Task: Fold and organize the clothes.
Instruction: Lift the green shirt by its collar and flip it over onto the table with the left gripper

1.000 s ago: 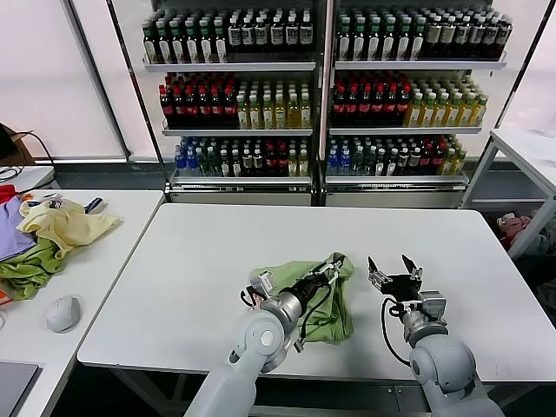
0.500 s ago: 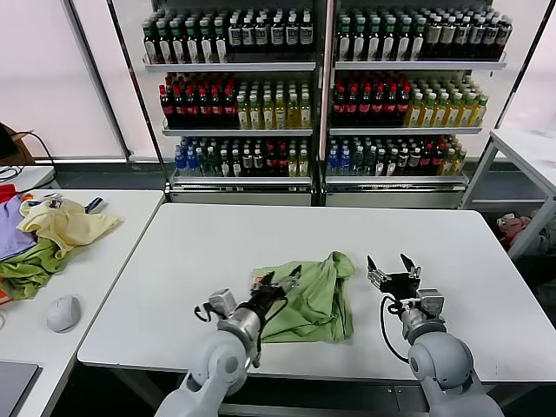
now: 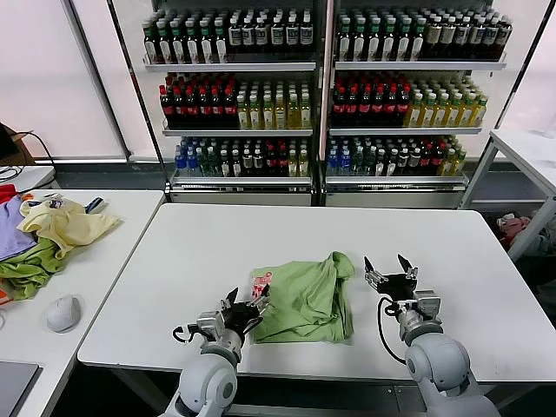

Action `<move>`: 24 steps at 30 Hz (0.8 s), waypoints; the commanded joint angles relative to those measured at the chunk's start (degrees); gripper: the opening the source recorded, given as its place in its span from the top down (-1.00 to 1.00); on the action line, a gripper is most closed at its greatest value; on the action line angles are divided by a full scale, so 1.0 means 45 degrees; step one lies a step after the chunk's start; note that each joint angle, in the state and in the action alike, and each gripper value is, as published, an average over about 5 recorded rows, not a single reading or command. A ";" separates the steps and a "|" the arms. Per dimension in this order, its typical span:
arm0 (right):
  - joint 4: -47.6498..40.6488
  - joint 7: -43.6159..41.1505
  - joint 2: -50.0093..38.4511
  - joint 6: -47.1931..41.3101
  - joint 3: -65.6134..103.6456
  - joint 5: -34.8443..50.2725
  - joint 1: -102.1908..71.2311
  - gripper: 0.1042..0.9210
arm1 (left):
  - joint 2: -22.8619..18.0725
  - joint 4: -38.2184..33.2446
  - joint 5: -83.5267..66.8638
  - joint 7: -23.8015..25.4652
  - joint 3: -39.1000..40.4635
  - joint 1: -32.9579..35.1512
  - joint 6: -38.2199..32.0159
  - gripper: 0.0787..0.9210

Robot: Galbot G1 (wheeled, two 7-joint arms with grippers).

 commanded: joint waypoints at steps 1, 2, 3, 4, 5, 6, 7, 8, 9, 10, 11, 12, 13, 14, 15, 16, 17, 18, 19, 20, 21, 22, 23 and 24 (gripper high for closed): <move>0.0014 -0.0004 0.0002 0.0016 0.0020 -0.0002 0.0014 -0.76 | -0.0129 0.0766 0.1951 -0.0509 0.0377 0.0242 0.0067 -0.77; 0.0011 -0.0007 0.0003 0.0031 0.0023 0.0001 0.0014 -0.76 | -0.0166 0.0862 0.1985 -0.0532 0.0419 0.0193 0.0076 -0.77; 0.0005 -0.0012 0.0005 0.0053 0.0023 0.0004 0.0015 -0.76 | -0.0199 0.0941 0.2001 -0.0542 0.0463 0.0157 0.0083 -0.76; -0.0001 -0.0019 0.0007 0.0075 0.0020 0.0008 0.0018 -0.76 | -0.0223 0.0983 0.2012 -0.0543 0.0507 0.0136 0.0088 -0.74; -0.0007 -0.0027 0.0011 0.0097 0.0018 0.0012 0.0023 -0.76 | -0.0249 0.1011 0.2022 -0.0537 0.0559 0.0126 0.0088 -0.72; -0.0014 -0.0036 0.0015 0.0115 0.0013 0.0014 0.0030 -0.76 | -0.0272 0.1023 0.2030 -0.0527 0.0613 0.0121 0.0082 -0.68; -0.0021 -0.0043 0.0020 0.0124 0.0009 0.0016 0.0039 -0.76 | -0.0292 0.1023 0.2034 -0.0514 0.0661 0.0126 0.0076 -0.62; -0.0026 -0.0049 0.0024 0.0128 0.0003 0.0016 0.0050 -0.76 | -0.0312 0.1025 0.2033 -0.0494 0.0703 0.0133 0.0063 -0.56; -0.0034 -0.0054 0.0028 0.0131 -0.0003 0.0017 0.0064 -0.76 | -0.0334 0.1038 0.2030 -0.0471 0.0741 0.0137 0.0044 -0.50; -0.0044 -0.0057 0.0032 0.0132 -0.0009 0.0017 0.0081 -0.76 | -0.0354 0.1063 0.2022 -0.0447 0.0763 0.0132 0.0018 -0.42; -0.0057 -0.0060 0.0035 0.0134 -0.0015 0.0017 0.0097 -0.76 | -0.0374 0.1093 0.2001 -0.0421 0.0772 0.0121 -0.0012 -0.36; -0.0071 -0.0061 0.0038 0.0136 -0.0019 0.0017 0.0117 -0.76 | -0.0392 0.1123 0.1956 -0.0393 0.0770 0.0107 -0.0045 -0.30; -0.0088 -0.0061 0.0043 0.0138 -0.0024 0.0017 0.0137 -0.76 | -0.0407 0.1146 0.1885 -0.0365 0.0758 0.0092 -0.0078 -0.21; -0.0103 -0.0059 0.0049 0.0138 -0.0028 0.0016 0.0155 -0.76 | -0.0415 0.1155 0.1793 -0.0337 0.0742 0.0079 -0.0109 -0.15; -0.0119 -0.0057 0.0056 0.0140 -0.0034 0.0015 0.0173 -0.76 | -0.0419 0.1147 0.1671 -0.0304 0.0717 0.0072 -0.0146 -0.09; -0.0134 -0.0055 0.0064 0.0142 -0.0040 0.0013 0.0191 -0.76 | -0.0420 0.1126 0.1512 -0.0266 0.0688 0.0070 -0.0191 -0.01; -0.0150 -0.0051 0.0072 0.0144 -0.0047 0.0011 0.0208 -0.76 | -0.0419 0.1094 0.1320 -0.0230 0.0648 0.0071 -0.0241 0.05; -0.0165 -0.0048 0.0083 0.0146 -0.0054 0.0009 0.0223 -0.76 | -0.0416 0.1043 0.1091 -0.0189 0.0597 0.0075 -0.0290 0.12; -0.0180 -0.0045 0.0094 0.0149 -0.0062 0.0007 0.0237 -0.76 | -0.0411 0.0978 0.0835 -0.0144 0.0529 0.0081 -0.0341 0.20; -0.0191 -0.0041 0.0105 0.0151 -0.0067 0.0006 0.0250 -0.76 | -0.0406 0.0901 0.0532 -0.0108 0.0444 0.0089 -0.0408 0.26; -0.0202 -0.0038 0.0115 0.0152 -0.0072 0.0005 0.0261 -0.76 | -0.0399 0.0806 0.0184 -0.0081 0.0345 0.0096 -0.0474 0.32; -0.0207 -0.0036 0.0122 0.0154 -0.0075 0.0005 0.0270 -0.76 | -0.0390 0.0701 -0.0180 -0.0061 0.0224 0.0103 -0.0536 0.40; -0.0211 -0.0035 0.0127 0.0156 -0.0077 0.0005 0.0279 -0.76 | -0.0378 0.0566 -0.0603 -0.0053 0.0081 0.0113 -0.0601 0.47; -0.0215 -0.0035 0.0130 0.0158 -0.0078 0.0006 0.0288 -0.76 | -0.0362 0.0415 -0.1079 -0.0056 -0.0090 0.0123 -0.0664 0.53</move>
